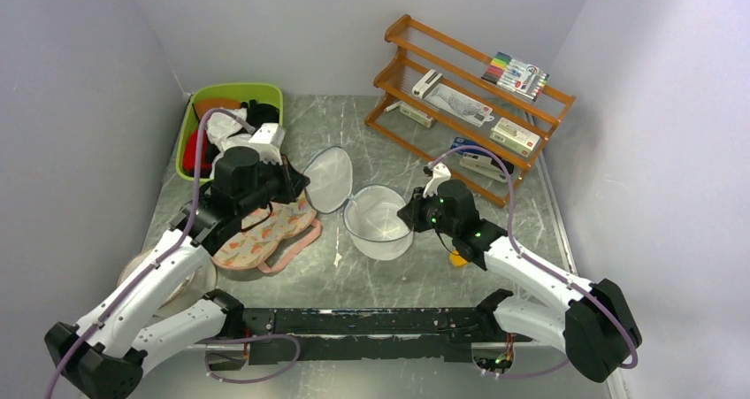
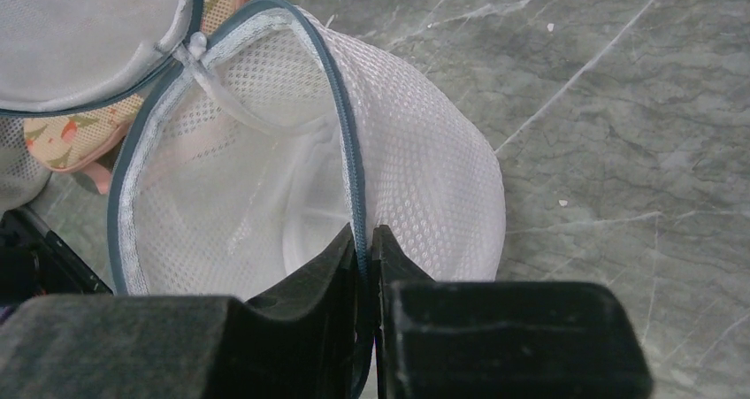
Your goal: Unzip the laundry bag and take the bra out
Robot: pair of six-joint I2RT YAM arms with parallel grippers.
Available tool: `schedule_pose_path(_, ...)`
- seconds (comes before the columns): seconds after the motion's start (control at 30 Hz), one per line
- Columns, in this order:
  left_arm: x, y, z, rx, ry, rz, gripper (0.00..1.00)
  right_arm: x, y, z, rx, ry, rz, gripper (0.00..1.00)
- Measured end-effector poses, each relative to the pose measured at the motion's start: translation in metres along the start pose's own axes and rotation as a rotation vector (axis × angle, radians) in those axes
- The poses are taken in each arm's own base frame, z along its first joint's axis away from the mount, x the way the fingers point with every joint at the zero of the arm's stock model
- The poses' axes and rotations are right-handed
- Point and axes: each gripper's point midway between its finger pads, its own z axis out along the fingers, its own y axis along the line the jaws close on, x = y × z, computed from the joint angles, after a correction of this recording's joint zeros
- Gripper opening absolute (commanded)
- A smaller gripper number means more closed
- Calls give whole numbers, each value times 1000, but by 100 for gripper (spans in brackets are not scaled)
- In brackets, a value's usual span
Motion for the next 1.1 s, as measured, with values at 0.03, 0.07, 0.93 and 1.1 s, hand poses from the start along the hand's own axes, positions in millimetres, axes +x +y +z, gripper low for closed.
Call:
schedule_pose_path(0.03,-1,-4,-1,-5,6,23,7,0,1,0,-3,1,1,9)
schedule_pose_path(0.07,-3,-8,-1,-17,6,51,7,0,1,0,-6,1,2,9)
schedule_pose_path(0.93,69,-128,37,-98,52,765,7,-23,-6,-17,78,-77,26,32)
schedule_pose_path(1.1,106,-135,52,-70,130,837,7,-28,-9,-23,103,-102,40,41)
